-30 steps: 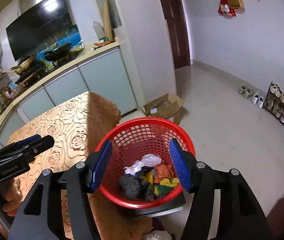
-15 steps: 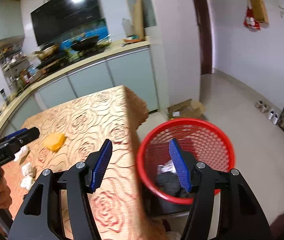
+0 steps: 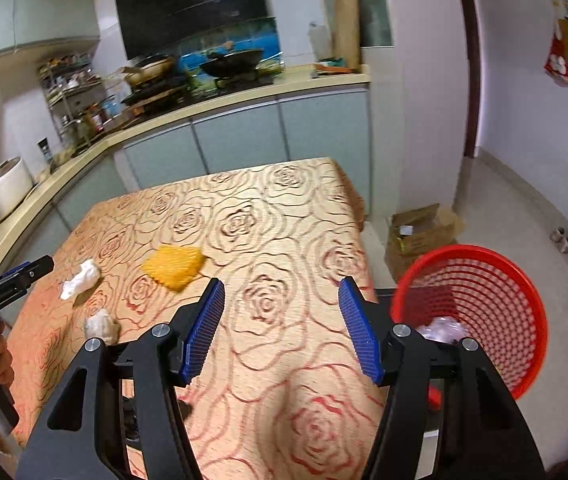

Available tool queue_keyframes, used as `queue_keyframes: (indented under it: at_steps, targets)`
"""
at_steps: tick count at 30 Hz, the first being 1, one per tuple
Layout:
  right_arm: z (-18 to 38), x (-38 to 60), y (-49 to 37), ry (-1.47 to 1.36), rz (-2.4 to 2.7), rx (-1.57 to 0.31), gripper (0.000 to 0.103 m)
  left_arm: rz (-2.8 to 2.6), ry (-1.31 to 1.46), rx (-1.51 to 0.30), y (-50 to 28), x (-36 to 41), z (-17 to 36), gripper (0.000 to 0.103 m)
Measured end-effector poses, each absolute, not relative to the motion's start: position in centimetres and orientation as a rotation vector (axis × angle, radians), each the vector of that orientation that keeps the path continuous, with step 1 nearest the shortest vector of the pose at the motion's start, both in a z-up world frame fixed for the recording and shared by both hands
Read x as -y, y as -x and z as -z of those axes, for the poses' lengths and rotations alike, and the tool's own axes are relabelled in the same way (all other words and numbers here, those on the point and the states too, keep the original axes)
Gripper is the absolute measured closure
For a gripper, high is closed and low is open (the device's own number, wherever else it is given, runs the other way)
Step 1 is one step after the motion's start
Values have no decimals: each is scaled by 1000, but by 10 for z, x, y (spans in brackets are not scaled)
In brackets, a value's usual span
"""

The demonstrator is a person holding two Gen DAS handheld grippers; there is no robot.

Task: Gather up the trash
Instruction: 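Move both tools back over the table toward the remaining trash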

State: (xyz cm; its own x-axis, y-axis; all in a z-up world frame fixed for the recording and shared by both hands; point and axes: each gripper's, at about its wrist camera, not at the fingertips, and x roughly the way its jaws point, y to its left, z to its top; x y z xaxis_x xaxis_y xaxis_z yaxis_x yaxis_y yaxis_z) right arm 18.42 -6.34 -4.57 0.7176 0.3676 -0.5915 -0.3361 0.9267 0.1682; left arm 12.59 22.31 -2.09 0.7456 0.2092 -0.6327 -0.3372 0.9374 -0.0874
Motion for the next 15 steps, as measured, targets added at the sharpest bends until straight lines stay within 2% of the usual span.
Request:
queue_keyframes:
  at_steps: [15]
  targets:
    - [50,10,-199,30,-457,-697,44,-332,252,-740,-145,-273,65,24]
